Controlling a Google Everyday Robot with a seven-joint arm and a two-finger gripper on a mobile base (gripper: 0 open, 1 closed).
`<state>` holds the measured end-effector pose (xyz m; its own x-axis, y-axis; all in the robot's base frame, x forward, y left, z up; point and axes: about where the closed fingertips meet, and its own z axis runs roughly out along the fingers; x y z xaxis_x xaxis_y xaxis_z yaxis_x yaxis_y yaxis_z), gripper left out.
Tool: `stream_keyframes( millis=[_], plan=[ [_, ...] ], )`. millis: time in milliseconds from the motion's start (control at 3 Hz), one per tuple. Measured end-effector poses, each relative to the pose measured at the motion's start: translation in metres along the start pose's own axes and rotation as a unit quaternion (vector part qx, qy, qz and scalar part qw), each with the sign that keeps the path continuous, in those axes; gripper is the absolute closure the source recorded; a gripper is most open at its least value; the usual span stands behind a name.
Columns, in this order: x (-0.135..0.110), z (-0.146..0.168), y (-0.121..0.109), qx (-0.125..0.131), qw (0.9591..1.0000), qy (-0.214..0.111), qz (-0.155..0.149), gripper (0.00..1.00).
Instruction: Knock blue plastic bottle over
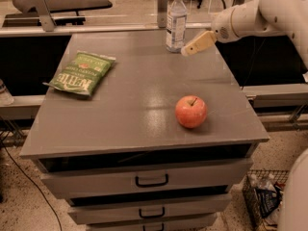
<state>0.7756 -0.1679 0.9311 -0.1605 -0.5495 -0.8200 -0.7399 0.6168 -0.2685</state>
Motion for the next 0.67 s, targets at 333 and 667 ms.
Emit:
stream_keyframes(
  millis=[333, 667],
  plan=[
    [-0.013, 0.030, -0.030, 0.027, 0.9983, -0.050, 0.016, 0.00],
    [-0.020, 0.054, -0.049, 0.028, 0.9958, -0.082, 0.029, 0.00]
  ],
)
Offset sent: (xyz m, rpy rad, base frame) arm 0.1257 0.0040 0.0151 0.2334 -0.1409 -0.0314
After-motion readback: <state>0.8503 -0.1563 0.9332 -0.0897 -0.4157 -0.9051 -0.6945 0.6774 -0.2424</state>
